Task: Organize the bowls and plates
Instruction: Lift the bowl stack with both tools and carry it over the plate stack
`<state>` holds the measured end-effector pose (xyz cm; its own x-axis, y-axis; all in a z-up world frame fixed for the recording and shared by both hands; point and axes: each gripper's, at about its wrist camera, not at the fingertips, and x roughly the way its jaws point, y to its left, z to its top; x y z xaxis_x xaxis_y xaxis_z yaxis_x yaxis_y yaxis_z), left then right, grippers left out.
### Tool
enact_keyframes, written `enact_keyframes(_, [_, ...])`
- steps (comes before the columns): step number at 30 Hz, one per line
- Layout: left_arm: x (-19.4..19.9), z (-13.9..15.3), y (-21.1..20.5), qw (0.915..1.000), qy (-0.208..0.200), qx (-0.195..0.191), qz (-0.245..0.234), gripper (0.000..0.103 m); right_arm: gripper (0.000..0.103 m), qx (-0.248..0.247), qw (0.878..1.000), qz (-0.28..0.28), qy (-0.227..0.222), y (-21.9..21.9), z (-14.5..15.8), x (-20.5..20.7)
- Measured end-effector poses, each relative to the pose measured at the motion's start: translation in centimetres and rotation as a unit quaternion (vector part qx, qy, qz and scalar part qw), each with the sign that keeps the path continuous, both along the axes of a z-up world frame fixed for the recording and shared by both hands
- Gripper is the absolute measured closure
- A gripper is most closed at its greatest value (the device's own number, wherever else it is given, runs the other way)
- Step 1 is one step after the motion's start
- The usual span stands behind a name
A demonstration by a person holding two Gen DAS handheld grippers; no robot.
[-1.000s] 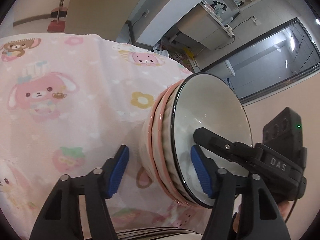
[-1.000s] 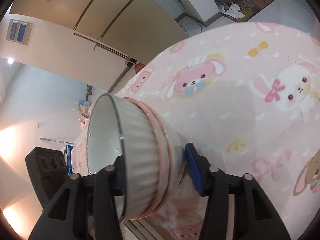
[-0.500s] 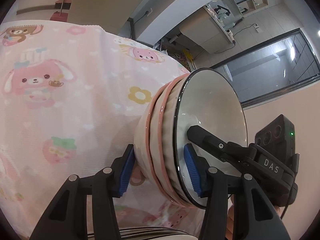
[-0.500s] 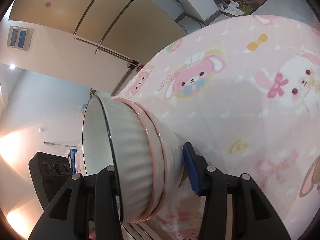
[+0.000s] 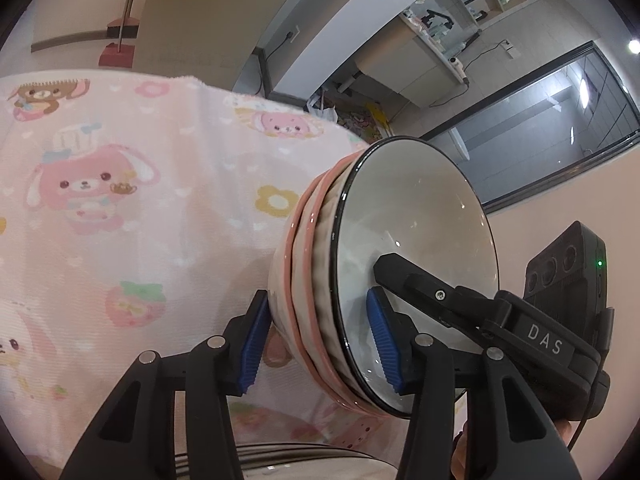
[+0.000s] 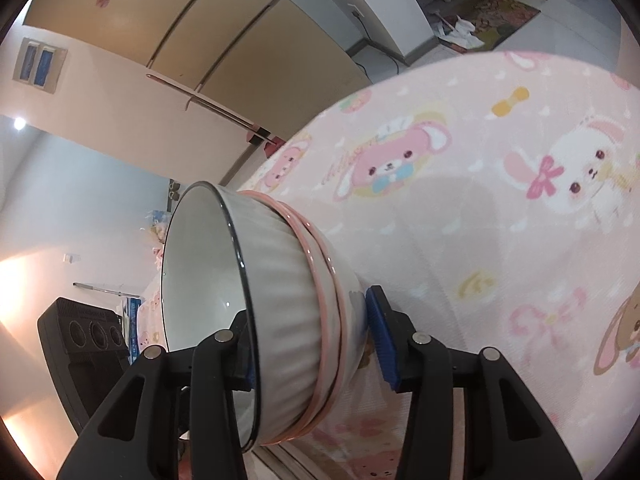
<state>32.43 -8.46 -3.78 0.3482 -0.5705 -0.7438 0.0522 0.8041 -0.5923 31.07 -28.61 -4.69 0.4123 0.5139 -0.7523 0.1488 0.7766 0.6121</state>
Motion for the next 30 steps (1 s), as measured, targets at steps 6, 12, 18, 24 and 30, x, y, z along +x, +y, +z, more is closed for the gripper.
enact_keyframes(6, [-0.9, 2.4, 0.1, 0.9996, -0.028, 0.006, -0.001, 0.052, 0.059, 0.014, 1.000, 0.003, -0.019, 0.1, 1.8, -0.5])
enact_keyframes(12, [-2.5, 4.2, 0.7, 0.9994, -0.032, 0.014, -0.007, 0.053, 0.060, 0.023, 0.999, 0.010, -0.031, 0.4, 3.4, -1.6])
enact_keyframes(18, [-4.6, 6.7, 1.3, 0.9987, -0.045, 0.022, -0.007, 0.053, 0.059, 0.030, 0.999, 0.017, -0.029, 1.3, 5.1, -3.1])
enact_keyframes(24, [-8.6, 9.2, 2.9, 0.9980, -0.060, 0.019, 0.000, 0.053, 0.060, 0.021, 0.998, 0.027, -0.049, 2.5, 7.9, -6.2])
enact_keyframes(30, [-12.6, 10.1, 4.7, 0.9980, -0.059, 0.019, 0.009, 0.053, 0.060, 0.021, 0.998, 0.044, -0.051, 4.1, 8.9, -9.2])
